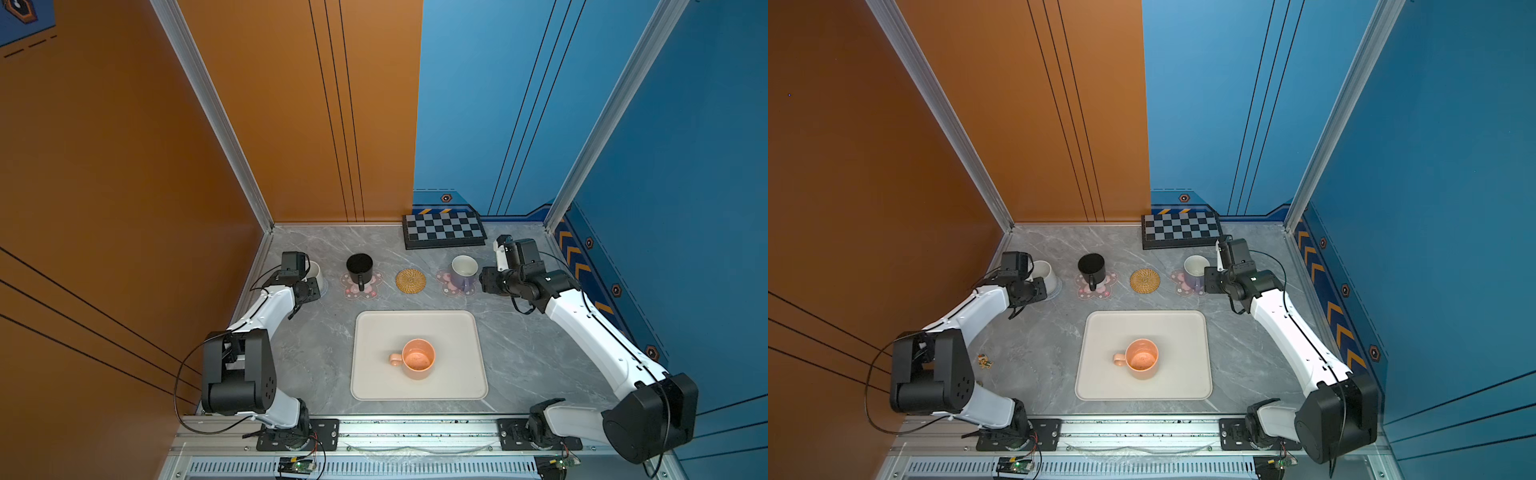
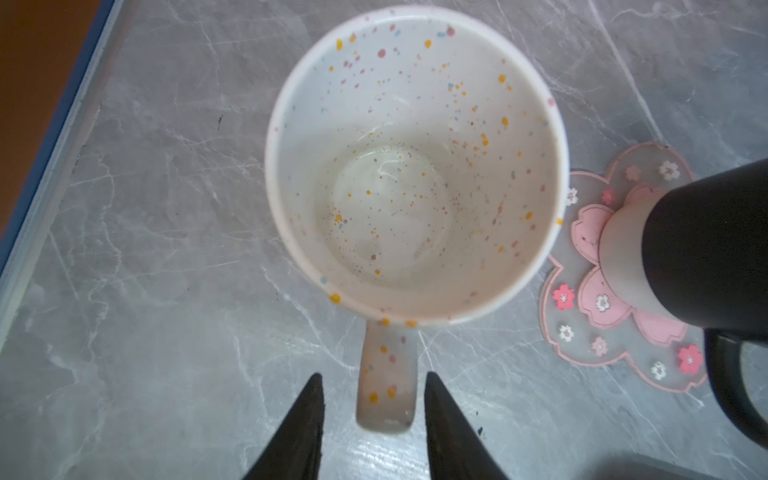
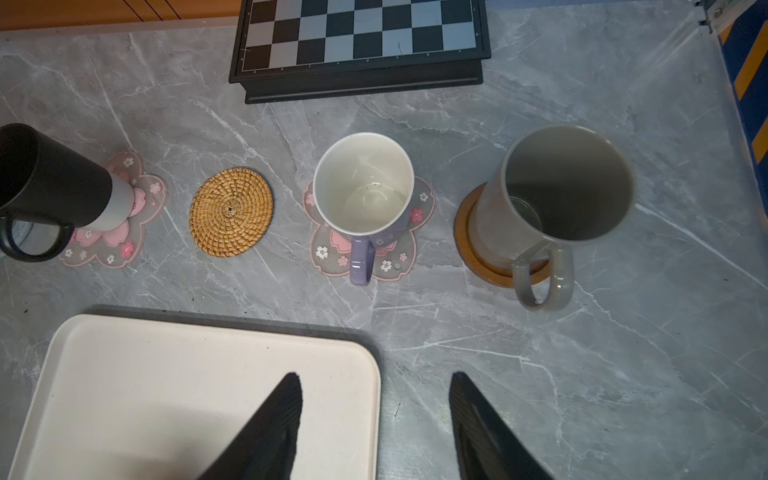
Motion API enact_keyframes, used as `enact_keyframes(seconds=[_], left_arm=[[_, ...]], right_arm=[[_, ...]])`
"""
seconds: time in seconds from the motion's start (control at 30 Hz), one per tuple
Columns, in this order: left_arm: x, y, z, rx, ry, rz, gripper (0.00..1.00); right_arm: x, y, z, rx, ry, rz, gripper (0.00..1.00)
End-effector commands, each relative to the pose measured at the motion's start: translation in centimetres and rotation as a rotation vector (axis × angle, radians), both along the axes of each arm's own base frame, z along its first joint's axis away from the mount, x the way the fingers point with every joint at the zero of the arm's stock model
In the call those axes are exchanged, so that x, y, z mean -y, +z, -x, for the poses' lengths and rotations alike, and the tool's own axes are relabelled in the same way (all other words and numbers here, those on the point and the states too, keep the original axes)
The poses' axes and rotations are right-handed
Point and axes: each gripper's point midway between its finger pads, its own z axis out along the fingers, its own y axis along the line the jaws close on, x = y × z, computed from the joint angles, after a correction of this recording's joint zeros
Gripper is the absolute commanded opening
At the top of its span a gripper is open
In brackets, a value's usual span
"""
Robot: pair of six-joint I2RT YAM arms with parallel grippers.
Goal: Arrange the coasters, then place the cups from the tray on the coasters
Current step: 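Open the left gripper and raise it off the white speckled mug, then swing the left gripper over the pink mug while the right gripper nears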
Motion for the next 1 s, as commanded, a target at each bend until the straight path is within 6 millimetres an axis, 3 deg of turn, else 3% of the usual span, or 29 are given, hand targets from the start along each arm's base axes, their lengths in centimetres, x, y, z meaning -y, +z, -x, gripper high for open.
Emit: enact_keyframes(seconds=[0.0, 0.3, 0.47, 0.8, 0.97], left_arm=[[0.7, 0.1, 2.4, -0.052, 0.013, 0.017, 0.42], [2.3, 4.2, 5.8, -0.001, -0.009, -0.023, 0.42], [4.6, 5.8, 6.8, 0.061, -0.052, 0.03, 0.42], [11.6, 4.8, 9.9, 0.022, -0.273, 0.021, 0.38], [13.9, 4.9, 12.1, 0.038, -0.33, 0.088, 0.29]], right_arm=[[0.8, 0.5, 0.9, -0.001, -0.04, 0.016, 0.6], [1.1, 0.6, 2.3, -0.005, -0.061, -0.006, 0.6], [1.0, 0.2, 3.2, -0.023, -0.071, -0.017, 0.59], [-0.4, -0.4, 5.4, -0.054, -0.009, -0.039, 0.59], [-1.0, -0.7, 6.0, -0.064, 0.011, -0.033, 0.59]])
